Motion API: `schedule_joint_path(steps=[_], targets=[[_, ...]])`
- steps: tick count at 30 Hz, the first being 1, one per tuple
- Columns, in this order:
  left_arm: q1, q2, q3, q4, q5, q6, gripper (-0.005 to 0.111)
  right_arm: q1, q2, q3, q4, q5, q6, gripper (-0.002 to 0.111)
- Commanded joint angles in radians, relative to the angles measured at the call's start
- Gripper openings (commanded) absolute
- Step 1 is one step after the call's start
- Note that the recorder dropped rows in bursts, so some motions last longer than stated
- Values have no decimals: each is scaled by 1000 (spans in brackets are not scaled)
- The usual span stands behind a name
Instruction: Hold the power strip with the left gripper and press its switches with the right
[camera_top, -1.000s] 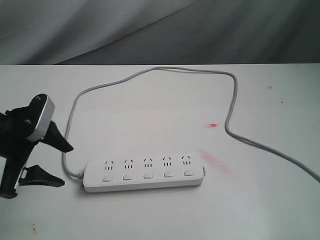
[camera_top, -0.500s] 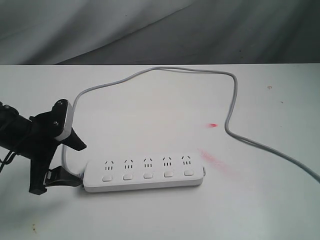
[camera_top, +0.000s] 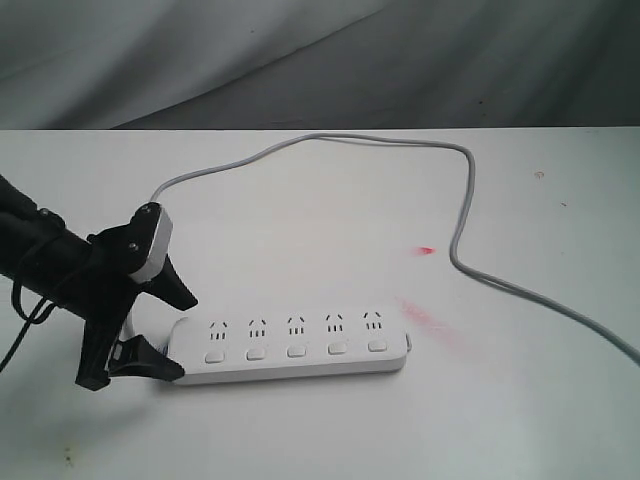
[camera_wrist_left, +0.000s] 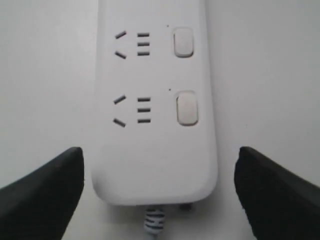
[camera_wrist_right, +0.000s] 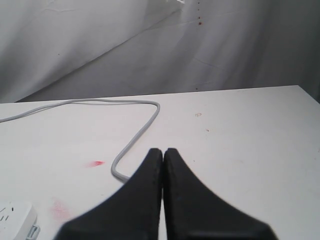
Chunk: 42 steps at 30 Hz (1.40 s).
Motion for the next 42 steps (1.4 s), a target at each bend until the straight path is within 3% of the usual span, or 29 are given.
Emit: schedule_joint_path(steps=[1,4,18,27,42], targets=[[-39,2,-8,-22,-12,5,78,-6,-4,3,-5,-8,-1,0],[-42,4,-8,-26,-70,5,78,-6,-4,3,-5,-8,-1,0],[-44,61,-8,-38,-57,5,77,-6,-4,3,-5,-8,-1,0],[-44,61,-8,-38,-57,5,44,-6,-4,3,-5,-8,-1,0],[-44,61,-8,-38,-57,5,42,-6,-4,3,-5,-8,-1,0]])
